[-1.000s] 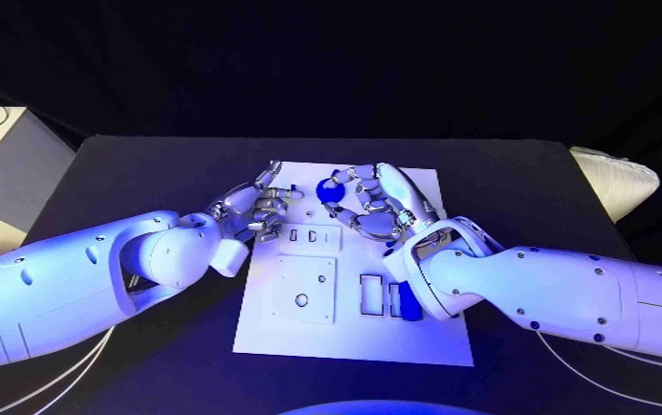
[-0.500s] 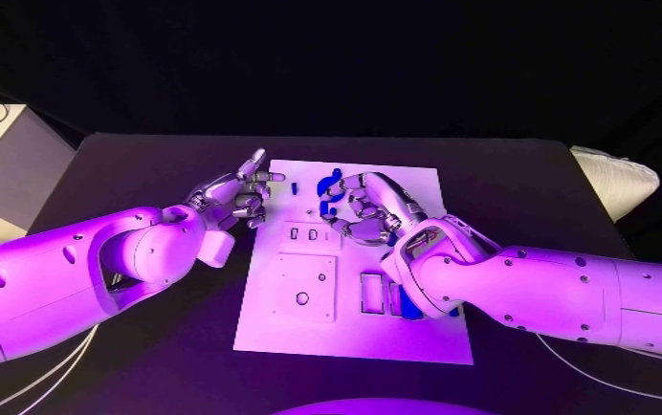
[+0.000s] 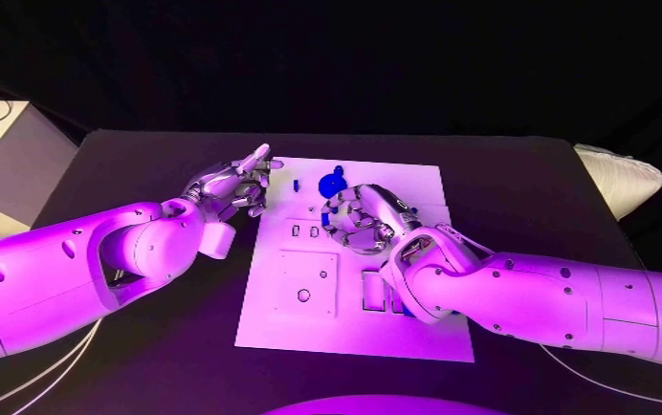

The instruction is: Assemble the parts on the task board

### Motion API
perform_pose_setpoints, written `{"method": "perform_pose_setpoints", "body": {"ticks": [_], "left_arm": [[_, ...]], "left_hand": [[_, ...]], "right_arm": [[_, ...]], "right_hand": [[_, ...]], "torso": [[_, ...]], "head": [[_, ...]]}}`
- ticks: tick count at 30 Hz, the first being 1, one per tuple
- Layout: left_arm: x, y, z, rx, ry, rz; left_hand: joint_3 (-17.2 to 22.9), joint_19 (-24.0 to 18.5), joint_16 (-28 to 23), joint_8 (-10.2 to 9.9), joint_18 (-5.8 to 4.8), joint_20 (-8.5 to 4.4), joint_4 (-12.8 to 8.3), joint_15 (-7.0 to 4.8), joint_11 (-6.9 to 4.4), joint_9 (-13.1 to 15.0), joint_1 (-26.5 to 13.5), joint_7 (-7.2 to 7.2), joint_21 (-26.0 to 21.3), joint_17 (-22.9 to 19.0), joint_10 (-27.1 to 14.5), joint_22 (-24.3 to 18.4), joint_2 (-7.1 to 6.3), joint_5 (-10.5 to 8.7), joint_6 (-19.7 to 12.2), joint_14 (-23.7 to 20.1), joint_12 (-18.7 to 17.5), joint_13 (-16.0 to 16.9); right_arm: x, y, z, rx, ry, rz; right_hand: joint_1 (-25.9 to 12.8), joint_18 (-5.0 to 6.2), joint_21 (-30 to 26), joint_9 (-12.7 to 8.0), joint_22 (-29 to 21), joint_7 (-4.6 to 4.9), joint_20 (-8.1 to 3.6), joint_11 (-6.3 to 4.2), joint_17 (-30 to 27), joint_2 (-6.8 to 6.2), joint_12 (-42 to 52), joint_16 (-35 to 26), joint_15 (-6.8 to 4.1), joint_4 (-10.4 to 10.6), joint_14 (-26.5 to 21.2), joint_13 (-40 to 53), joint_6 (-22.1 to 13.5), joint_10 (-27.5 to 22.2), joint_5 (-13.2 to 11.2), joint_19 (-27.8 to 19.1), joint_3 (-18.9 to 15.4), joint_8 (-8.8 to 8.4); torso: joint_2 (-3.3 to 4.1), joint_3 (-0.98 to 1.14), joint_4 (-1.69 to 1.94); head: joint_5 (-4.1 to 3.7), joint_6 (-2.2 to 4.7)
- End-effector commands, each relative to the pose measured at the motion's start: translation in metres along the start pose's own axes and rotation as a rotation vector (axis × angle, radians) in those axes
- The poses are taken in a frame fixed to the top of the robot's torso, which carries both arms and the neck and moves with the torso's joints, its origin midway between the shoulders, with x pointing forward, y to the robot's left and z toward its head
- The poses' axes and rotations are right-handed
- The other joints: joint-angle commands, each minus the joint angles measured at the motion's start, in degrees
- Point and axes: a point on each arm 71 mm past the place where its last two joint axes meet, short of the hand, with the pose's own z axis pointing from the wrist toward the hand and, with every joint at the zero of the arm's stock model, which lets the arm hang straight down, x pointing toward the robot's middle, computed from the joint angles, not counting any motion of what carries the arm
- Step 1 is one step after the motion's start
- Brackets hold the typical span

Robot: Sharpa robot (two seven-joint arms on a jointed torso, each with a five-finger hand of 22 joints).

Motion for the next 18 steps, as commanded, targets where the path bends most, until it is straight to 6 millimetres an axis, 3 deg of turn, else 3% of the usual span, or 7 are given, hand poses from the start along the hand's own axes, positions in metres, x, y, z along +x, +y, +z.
{"method": "perform_pose_setpoints", "body": {"ticks": [1, 18], "left_arm": [[0.0, -0.004, 0.0, 0.034, -0.005, -0.025], [0.002, -0.003, 0.001, 0.025, -0.003, -0.032]], "left_hand": [[-0.02, -0.3, -0.3, 0.23, 1.06, -0.23, -0.66, -0.15, -0.51, -0.11, 0.8, 0.26, -0.32, -0.04, 0.06, -0.06, -0.17, 0.12, 0.56, -0.24, -0.32, -0.15], [0.49, -0.06, -0.27, 0.46, 1.02, -0.56, -2.15, -0.5, -0.87, -0.51, 3.72, -0.05, -0.3, 0.02, 0.28, 0.0, -0.07, 0.13, 1.51, -0.13, -0.63, -0.87]], "right_arm": [[0.004, 0.0, 0.0, -0.012, 0.011, -0.032], [0.018, -0.006, 0.003, 0.006, 0.027, -0.041]], "right_hand": [[-0.66, -0.37, 0.08, 0.1, 13.83, 0.02, 0.01, 0.07, 14.88, 0.12, 0.37, 0.18, 0.1, -0.35, 5.93, 13.0, 0.51, 3.93, -0.18, 5.3, 0.12, 0.41], [-0.88, -0.35, 0.0, 0.11, 13.78, 0.0, 0.0, 0.05, 14.82, 0.0, 0.32, 0.16, 0.07, -0.39, 5.92, 12.96, 0.48, 3.9, -0.25, 5.27, 0.08, 0.44]], "torso": [[0.02, 0.05, -0.01], [0.09, 0.1, -0.04]], "head": [[0.1, -0.09], [0.35, -0.34]]}}
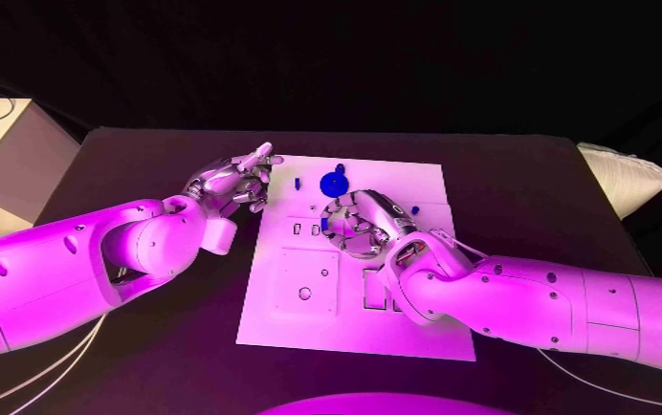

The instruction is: Assemble the parts on the task board

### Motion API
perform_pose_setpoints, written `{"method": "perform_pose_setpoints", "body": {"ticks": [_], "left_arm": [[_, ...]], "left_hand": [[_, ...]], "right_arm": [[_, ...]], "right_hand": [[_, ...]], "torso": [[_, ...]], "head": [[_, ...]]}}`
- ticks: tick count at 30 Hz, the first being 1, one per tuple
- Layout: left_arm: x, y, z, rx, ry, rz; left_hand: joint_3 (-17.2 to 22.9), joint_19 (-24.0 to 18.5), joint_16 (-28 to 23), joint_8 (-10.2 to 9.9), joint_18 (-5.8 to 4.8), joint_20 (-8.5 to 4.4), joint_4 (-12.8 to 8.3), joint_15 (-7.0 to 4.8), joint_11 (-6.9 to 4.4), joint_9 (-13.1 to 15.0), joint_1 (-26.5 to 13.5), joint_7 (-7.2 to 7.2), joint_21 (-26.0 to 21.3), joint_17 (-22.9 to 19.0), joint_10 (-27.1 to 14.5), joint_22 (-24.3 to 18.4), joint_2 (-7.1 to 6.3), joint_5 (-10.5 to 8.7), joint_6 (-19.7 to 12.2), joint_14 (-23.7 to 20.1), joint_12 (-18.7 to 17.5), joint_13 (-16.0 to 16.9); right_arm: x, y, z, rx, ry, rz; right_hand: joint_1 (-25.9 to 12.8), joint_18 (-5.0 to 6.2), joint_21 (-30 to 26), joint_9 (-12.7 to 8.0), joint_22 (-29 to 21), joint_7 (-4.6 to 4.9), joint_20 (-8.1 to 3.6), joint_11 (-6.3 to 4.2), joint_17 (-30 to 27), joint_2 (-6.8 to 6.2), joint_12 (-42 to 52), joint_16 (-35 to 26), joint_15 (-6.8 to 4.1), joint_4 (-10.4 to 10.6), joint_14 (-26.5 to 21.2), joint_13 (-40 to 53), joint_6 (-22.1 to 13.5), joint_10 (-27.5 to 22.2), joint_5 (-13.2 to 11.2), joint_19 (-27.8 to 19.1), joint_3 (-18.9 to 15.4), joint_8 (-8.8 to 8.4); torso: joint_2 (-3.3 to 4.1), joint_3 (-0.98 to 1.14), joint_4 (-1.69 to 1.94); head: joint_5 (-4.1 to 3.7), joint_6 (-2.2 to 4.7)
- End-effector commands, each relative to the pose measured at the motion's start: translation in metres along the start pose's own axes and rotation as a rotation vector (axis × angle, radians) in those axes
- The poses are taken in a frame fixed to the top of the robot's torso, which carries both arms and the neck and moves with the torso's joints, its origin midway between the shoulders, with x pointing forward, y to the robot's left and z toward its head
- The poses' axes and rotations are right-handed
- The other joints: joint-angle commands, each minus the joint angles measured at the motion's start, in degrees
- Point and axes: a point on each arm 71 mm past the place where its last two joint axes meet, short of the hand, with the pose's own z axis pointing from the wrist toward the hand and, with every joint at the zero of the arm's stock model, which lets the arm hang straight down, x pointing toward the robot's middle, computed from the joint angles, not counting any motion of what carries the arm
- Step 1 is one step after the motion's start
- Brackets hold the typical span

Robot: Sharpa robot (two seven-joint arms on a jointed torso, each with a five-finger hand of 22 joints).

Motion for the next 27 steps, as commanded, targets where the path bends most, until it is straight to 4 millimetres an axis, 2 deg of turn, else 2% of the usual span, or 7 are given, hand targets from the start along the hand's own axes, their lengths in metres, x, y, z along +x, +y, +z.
{"method": "perform_pose_setpoints", "body": {"ticks": [1, 8, 27], "left_arm": [[0.0021, -0.0013, 0.0008, 0.011, 0.005, -0.01], [0.0022, -0.0011, 0.0009, 0.008, 0.006, -0.011], [0.0016, -0.001, 0.0011, 0.006, 0.005, -0.01]], "left_hand": [[0.01, 0.14, -0.27, 0.18, 1.02, -0.36, -0.42, -0.29, -0.44, -0.1, 0.87, 0.04, -0.3, 0.01, -0.15, 0.0, -0.02, 0.12, 0.36, 0.08, -0.4, -0.11], [0.04, 0.26, -0.25, 0.16, 0.99, -0.37, -0.48, -0.3, -0.45, -0.12, 0.97, 0.03, -0.24, 0.08, -0.15, 0.16, -0.03, 0.12, 0.37, 0.12, -0.42, -0.13], [0.05, 0.46, -0.16, 0.12, 0.93, -0.39, -0.52, -0.31, -0.45, -0.17, 1.06, 0.04, -0.15, 0.38, -0.13, 0.45, -0.07, 0.12, 0.35, 0.26, -0.45, -0.18]], "right_arm": [[0.0027, 0.0001, 0.0005, -0.007, 0.016, -0.018], [0.0036, -0.0013, 0.0013, -0.003, 0.019, -0.031], [0.0046, -0.0015, 0.0013, -0.007, 0.031, -0.073]], "right_hand": [[-0.4, -0.35, 0.0, 0.05, 13.79, -0.06, 0.0, 0.05, 14.84, 0.45, 0.32, 0.16, 0.07, -0.22, 5.92, 12.96, 0.15, 3.9, -0.15, 5.27, -0.08, 0.12], [-0.4, -0.35, 0.0, 0.05, 13.79, -0.06, 0.0, 0.05, 14.84, 0.45, 0.32, 0.16, 0.07, -0.22, 5.92, 12.96, 0.15, 3.9, -0.15, 5.27, -0.08, 0.12], [-0.87, -0.24, -0.44, -0.02, 13.48, 0.01, -0.01, 0.09, 14.47, -0.42, -0.02, 0.03, 0.07, -0.56, 5.83, 12.69, -0.18, 3.63, -0.47, 5.07, -0.35, 0.05]], "torso": [[-0.02, -0.04, -0.04], [-0.03, 0.01, 0.01], [-0.02, -0.04, -0.04]], "head": [[-0.07, -0.11], [-0.05, -0.32], [-0.08, -0.66]]}}
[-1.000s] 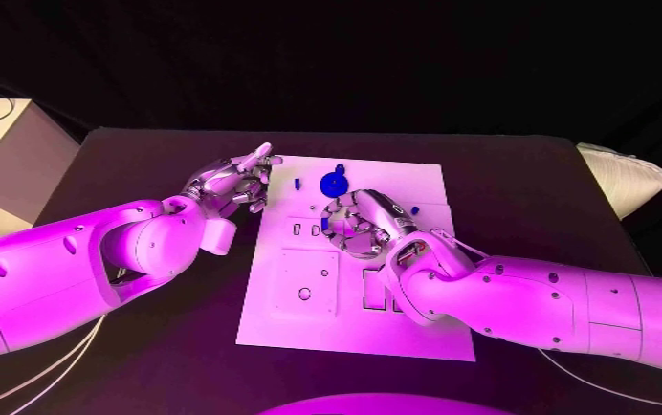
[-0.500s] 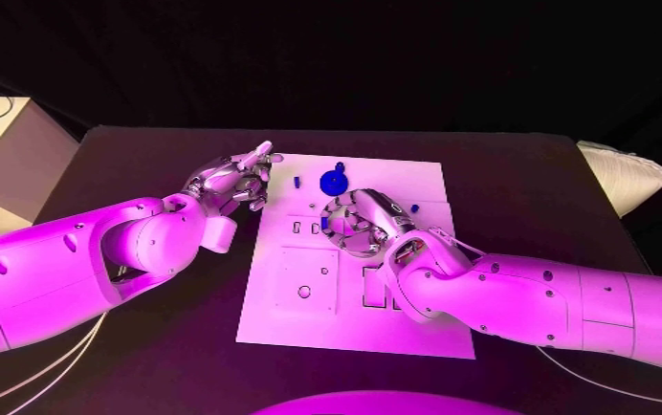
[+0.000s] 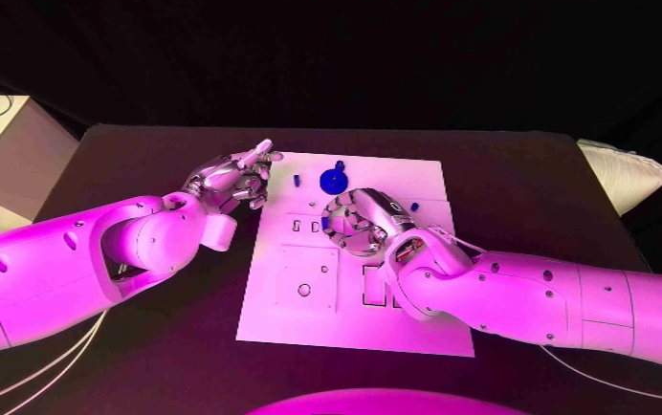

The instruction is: Assemble the parts on the task board

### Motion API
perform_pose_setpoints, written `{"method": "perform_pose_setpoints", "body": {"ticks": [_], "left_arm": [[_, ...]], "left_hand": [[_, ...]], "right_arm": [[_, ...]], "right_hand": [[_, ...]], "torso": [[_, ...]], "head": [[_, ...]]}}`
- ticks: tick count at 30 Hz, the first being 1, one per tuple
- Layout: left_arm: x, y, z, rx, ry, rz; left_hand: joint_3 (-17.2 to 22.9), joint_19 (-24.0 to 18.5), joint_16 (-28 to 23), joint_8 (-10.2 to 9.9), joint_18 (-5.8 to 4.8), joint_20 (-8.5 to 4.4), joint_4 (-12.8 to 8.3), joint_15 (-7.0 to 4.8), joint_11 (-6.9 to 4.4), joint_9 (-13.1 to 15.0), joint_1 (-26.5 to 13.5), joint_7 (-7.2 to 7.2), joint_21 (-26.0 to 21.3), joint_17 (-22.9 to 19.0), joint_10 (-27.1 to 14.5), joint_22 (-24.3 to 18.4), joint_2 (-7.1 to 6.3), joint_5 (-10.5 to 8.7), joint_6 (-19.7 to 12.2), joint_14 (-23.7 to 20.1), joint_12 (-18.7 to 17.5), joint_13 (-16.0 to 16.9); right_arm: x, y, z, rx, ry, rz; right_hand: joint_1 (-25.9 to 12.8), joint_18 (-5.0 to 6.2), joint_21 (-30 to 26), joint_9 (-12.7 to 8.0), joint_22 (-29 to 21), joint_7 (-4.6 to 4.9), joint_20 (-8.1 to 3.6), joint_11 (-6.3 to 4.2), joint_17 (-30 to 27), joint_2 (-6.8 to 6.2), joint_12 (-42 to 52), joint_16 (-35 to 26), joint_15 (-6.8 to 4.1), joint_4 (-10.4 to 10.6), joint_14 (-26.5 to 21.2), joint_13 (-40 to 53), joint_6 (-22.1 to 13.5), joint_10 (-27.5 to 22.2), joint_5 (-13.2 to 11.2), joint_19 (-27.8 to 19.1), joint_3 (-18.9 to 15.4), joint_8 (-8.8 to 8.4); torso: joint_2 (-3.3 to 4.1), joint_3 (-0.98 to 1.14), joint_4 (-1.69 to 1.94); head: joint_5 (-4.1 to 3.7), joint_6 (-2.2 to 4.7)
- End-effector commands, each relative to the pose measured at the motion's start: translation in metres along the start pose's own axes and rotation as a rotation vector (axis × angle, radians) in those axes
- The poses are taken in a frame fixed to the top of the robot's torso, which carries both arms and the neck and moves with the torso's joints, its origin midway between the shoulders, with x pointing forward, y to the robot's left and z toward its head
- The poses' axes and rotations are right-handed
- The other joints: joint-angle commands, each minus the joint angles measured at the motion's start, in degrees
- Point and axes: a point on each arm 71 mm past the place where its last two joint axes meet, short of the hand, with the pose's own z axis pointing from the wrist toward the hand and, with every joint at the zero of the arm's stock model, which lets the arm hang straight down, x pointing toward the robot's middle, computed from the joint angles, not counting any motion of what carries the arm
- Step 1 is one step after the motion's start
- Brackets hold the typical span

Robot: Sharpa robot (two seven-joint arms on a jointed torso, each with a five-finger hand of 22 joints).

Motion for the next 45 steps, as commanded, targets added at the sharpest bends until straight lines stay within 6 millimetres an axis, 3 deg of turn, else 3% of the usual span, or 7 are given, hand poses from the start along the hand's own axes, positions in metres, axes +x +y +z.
{"method": "perform_pose_setpoints", "body": {"ticks": [1, 27, 45], "left_arm": [[0.0015, -0.0012, 0.0006, 0.008, 0.006, -0.006], [0.0008, -0.0008, 0.0007, 0.001, 0.009, -0.006], [0.0011, -0.0007, 0.0007, 0.0, 0.01, -0.005]], "left_hand": [[-0.11, 0.25, -0.17, 0.13, 0.93, -0.19, -0.37, -0.31, -0.25, -0.06, 0.57, 0.05, -0.15, 0.05, 0.08, 0.05, -0.07, 0.12, 0.36, 0.26, -0.25, -0.06], [-0.14, 0.48, -0.09, 0.05, 0.88, -0.21, -0.35, -0.32, -0.24, -0.15, 0.59, 0.07, -0.04, 0.27, 0.13, 0.33, -0.13, 0.11, 0.31, 0.4, -0.28, -0.14], [-0.16, 0.71, 0.03, 0.01, 0.81, -0.23, -0.33, -0.32, -0.23, -0.2, 0.59, 0.08, 0.07, 0.67, 0.16, 0.63, -0.13, 0.11, 0.29, 0.61, -0.3, -0.2]], "right_arm": [[0.0018, 0.002, -0.0005, -0.015, 0.014, -0.026], [0.002, 0.0035, -0.001, -0.02, 0.015, -0.026], [0.0035, 0.0008, -0.0001, -0.004, 0.037, -0.038]], "right_hand": [[-0.38, -0.25, -0.38, 0.05, 13.44, -0.06, -0.01, 0.09, 14.48, -0.39, -0.02, 0.03, 0.07, -0.25, 5.83, 12.65, -0.06, 3.63, -0.35, 5.07, -0.03, 0.24], [-1.21, -0.14, -0.82, -0.43, 13.16, 0.47, 0.19, 0.52, 14.28, -1.51, -0.93, -0.04, 0.39, -0.43, 5.79, 11.93, -1.47, 2.89, -0.42, 4.88, -0.37, -0.54], [-1.23, -0.14, -0.85, -0.49, 13.14, 0.52, 0.23, 0.57, 14.25, -1.59, -1.01, -0.05, 0.44, -0.47, 5.78, 11.86, -1.59, 2.82, -0.46, 4.86, -0.39, -0.62]], "torso": [[0.03, -0.01, 0.01], [-0.04, -0.04, 0.01], [-0.02, 0.0, 0.03]], "head": [[-0.03, -0.1], [-0.07, -0.34], [-0.07, -0.6]]}}
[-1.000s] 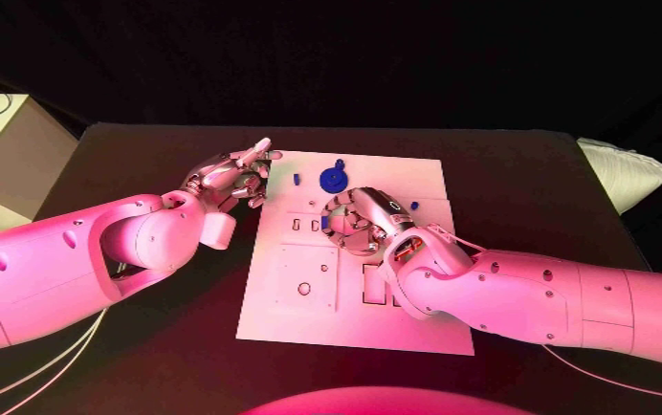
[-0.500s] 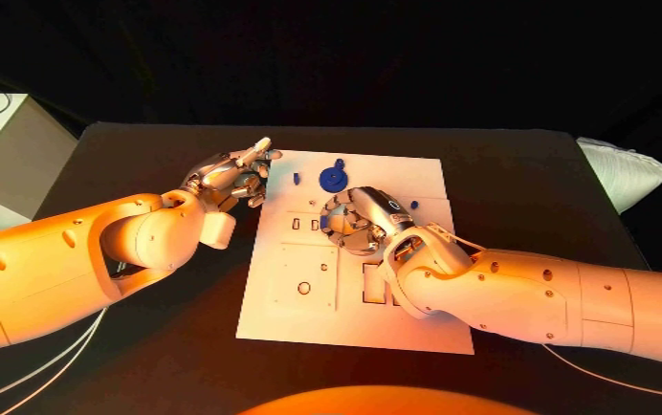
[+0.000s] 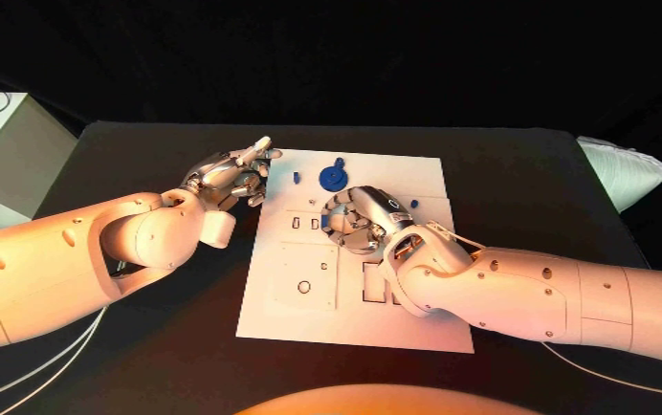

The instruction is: Assemble the parts on the task board

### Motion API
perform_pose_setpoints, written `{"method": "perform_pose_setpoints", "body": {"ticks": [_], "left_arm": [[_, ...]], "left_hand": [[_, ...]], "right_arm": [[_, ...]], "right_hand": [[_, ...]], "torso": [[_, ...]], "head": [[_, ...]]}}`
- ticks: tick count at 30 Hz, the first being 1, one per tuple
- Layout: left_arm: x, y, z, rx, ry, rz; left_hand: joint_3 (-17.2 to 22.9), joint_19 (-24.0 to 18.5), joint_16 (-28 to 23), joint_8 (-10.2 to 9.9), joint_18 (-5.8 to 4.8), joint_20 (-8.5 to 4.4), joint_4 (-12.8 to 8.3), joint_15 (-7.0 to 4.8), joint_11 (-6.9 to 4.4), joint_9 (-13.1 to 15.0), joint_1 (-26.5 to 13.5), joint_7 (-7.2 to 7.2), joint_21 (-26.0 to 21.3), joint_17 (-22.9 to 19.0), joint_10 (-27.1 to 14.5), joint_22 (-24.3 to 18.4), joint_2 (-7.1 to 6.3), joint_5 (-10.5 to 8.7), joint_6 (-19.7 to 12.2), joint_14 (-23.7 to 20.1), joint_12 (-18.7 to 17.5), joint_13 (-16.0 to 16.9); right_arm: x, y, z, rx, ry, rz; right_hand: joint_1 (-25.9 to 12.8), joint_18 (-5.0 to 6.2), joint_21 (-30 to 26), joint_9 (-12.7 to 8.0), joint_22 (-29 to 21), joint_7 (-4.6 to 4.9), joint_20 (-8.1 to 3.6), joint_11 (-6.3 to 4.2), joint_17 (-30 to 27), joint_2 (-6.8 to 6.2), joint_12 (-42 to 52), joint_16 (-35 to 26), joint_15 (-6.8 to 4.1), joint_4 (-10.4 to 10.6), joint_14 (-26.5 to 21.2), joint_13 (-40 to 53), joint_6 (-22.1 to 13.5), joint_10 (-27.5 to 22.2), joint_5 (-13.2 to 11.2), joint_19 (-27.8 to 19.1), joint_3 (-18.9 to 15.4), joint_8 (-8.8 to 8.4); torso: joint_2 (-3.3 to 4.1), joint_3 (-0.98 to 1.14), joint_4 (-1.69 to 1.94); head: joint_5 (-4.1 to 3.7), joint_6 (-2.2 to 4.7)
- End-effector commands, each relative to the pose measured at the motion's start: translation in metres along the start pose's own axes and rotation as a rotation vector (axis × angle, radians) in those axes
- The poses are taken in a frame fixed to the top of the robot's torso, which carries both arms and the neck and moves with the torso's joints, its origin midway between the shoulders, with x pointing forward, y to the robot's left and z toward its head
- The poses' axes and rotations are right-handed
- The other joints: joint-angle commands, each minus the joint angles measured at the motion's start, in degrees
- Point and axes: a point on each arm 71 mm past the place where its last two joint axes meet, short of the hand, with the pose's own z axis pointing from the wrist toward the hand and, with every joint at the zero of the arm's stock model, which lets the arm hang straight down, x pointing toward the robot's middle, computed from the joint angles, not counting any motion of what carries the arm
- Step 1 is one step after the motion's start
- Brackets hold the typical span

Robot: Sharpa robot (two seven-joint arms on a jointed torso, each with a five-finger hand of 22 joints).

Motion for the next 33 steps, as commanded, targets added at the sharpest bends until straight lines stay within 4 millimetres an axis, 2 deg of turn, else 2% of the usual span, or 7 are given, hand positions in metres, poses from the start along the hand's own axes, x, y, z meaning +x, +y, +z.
{"method": "perform_pose_setpoints", "body": {"ticks": [1, 12, 33], "left_arm": [[0.0024, -0.0009, 0.0005, 0.005, 0.013, -0.005], [0.0018, -0.0009, 0.0005, 0.004, 0.012, -0.005], [0.0011, -0.0006, 0.0006, -0.001, 0.014, -0.005]], "left_hand": [[0.01, 0.51, 0.03, 0.01, 0.81, -0.03, -0.17, -0.1, -0.24, -0.05, 0.62, 0.09, 0.05, 0.05, 0.16, 0.04, -0.15, 0.11, 0.29, 0.39, -0.3, -0.05], [0.0, 0.62, 0.08, -0.02, 0.79, -0.03, -0.17, -0.1, -0.24, -0.09, 0.63, 0.09, 0.11, 0.15, 0.19, 0.18, -0.15, 0.11, 0.27, 0.46, -0.32, -0.09], [-0.03, 0.8, 0.14, -0.13, 0.75, -0.04, -0.11, -0.09, -0.21, -0.19, 0.62, 0.13, 0.21, 0.28, 0.23, 0.37, -0.15, 0.1, 0.15, 0.56, -0.34, -0.16]], "right_arm": [[0.0026, 0.0, -0.0002, -0.002, 0.024, -0.016], [0.0023, 0.0017, -0.0007, -0.008, 0.016, -0.009], [0.0026, 0.001, -0.0008, -0.003, 0.023, -0.01]], "right_hand": [[-0.17, -0.14, -0.16, -0.07, 13.16, 0.01, 0.23, 0.36, 14.26, -0.51, -0.13, -0.05, 0.44, -0.16, 5.78, 11.89, -0.27, 3.03, -0.25, 4.86, -0.07, -0.13], [-0.42, -0.09, -0.34, -0.18, 13.05, 0.15, 0.32, 0.48, 14.13, -0.68, -0.26, -0.1, 0.54, -0.11, 5.75, 11.8, -0.5, 2.92, -0.3, 4.78, -0.2, -0.28], [-1.12, 0.12, -1.23, -1.17, 12.48, 1.07, 0.92, 1.3, 13.91, -1.73, -3.24, -0.18, 1.23, -0.06, 5.69, 9.41, -3.0, 0.5, -0.59, 4.38, -1.08, -1.91]], "torso": [[0.01, 0.01, 0.02], [0.05, 0.03, 0.0], [-0.01, 0.0, -0.01]], "head": [[0.03, -0.06], [-0.01, -0.2], [-0.02, -0.45]]}}
